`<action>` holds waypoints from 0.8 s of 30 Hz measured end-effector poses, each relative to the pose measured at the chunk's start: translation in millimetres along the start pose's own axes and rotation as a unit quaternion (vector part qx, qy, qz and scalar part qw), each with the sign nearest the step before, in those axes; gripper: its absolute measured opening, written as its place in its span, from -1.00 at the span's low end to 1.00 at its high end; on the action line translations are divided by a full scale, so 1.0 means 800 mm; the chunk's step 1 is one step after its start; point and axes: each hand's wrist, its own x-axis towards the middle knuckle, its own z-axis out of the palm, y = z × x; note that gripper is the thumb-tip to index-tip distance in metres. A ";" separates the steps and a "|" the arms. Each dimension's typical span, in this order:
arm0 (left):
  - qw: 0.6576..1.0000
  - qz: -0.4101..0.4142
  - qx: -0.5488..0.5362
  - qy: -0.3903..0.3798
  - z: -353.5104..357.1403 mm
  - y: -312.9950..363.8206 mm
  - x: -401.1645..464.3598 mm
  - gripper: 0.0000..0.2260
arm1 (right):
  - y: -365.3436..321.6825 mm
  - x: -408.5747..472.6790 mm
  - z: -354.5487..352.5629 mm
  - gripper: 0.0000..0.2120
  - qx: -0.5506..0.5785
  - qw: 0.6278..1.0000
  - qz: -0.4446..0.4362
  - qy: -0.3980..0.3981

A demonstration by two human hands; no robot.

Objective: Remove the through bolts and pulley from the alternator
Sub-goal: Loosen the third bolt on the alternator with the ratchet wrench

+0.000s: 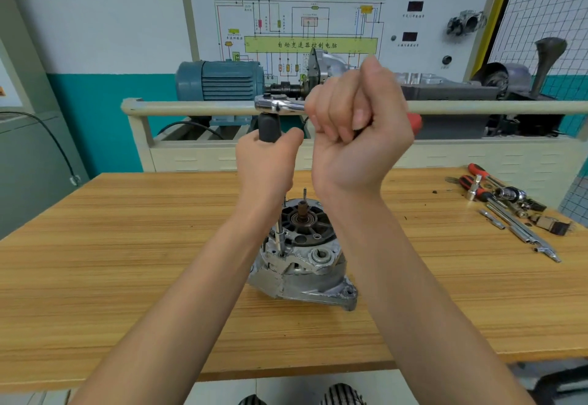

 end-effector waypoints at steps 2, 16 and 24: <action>1.000 0.004 -0.006 -0.018 -0.003 0.001 -0.001 -0.62 | 0.000 0.002 0.003 -0.60 -0.006 1.000 -0.008 -0.008; 0.978 -0.070 -0.059 -0.186 -0.022 0.009 0.004 -0.59 | -0.008 0.022 -0.017 -0.42 0.111 0.982 0.133 0.080; 0.999 -0.019 -0.024 -0.038 -0.006 0.005 -0.003 -0.64 | -0.002 0.004 0.005 -0.57 -0.025 1.000 0.010 -0.013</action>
